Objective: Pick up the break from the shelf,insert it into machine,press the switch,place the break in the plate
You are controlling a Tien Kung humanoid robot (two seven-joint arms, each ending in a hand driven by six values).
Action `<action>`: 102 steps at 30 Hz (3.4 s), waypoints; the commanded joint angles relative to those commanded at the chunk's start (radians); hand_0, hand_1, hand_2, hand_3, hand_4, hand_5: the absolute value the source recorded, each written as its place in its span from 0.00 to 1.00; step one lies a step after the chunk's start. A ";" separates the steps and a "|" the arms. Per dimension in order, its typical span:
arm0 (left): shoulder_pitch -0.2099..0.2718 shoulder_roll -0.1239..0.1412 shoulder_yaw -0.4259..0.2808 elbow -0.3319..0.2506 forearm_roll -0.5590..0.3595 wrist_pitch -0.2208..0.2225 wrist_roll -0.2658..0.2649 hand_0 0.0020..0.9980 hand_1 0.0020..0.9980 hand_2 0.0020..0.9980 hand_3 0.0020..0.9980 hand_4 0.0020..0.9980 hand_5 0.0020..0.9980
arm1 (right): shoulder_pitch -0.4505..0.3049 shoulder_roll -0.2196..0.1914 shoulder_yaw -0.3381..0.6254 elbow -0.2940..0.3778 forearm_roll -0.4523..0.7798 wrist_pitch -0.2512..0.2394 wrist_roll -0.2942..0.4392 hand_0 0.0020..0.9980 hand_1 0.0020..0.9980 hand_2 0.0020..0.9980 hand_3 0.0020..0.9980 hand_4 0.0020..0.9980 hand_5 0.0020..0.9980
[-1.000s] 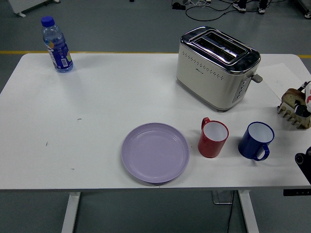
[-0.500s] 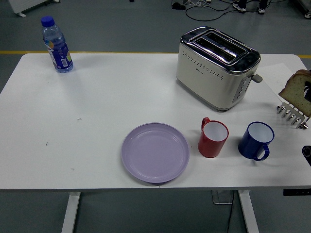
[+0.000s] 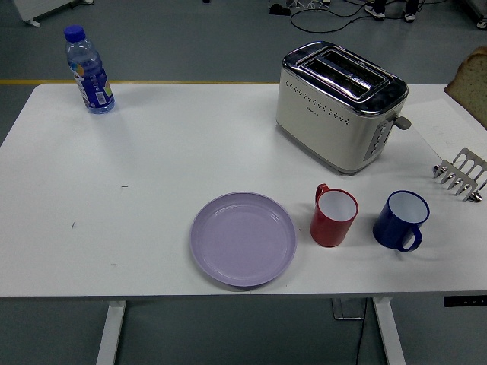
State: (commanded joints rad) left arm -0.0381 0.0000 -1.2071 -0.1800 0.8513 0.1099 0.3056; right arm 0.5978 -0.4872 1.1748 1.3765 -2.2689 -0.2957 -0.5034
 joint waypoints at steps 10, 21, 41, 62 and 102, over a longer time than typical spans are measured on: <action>-0.003 0.000 0.023 0.000 -0.020 0.005 0.001 0.65 0.69 0.76 0.84 0.64 1.00 | 0.186 0.025 -0.104 -0.065 0.140 0.000 0.011 0.20 0.24 0.35 0.50 0.50 0.00; -0.004 0.000 0.053 0.000 -0.049 0.011 0.002 0.65 0.69 0.76 0.84 0.64 1.00 | 0.371 0.115 -0.229 -0.187 0.250 0.023 0.032 0.20 0.23 0.34 0.49 0.50 0.00; -0.007 0.000 0.109 0.000 -0.104 0.018 -0.008 0.65 0.68 0.75 0.83 0.64 1.00 | 0.466 0.266 -0.348 -0.428 0.348 -0.070 0.226 0.21 0.22 0.33 0.49 0.44 0.00; -0.015 0.000 0.098 0.000 -0.081 0.023 -0.014 0.65 0.68 0.74 0.83 0.64 1.00 | 0.467 0.299 -0.362 -0.531 0.392 -0.057 0.277 0.23 0.23 0.34 0.50 0.44 0.00; -0.011 0.000 0.087 0.000 -0.053 0.024 -0.012 0.65 0.67 0.74 0.82 0.63 0.99 | 0.408 0.251 -0.334 -0.488 0.394 -0.125 0.258 0.65 0.61 0.76 0.81 0.60 0.00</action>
State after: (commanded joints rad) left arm -0.0495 0.0000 -1.1198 -0.1800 0.7987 0.1335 0.2938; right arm 1.0059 -0.2357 0.8403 0.8887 -1.8746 -0.4205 -0.2452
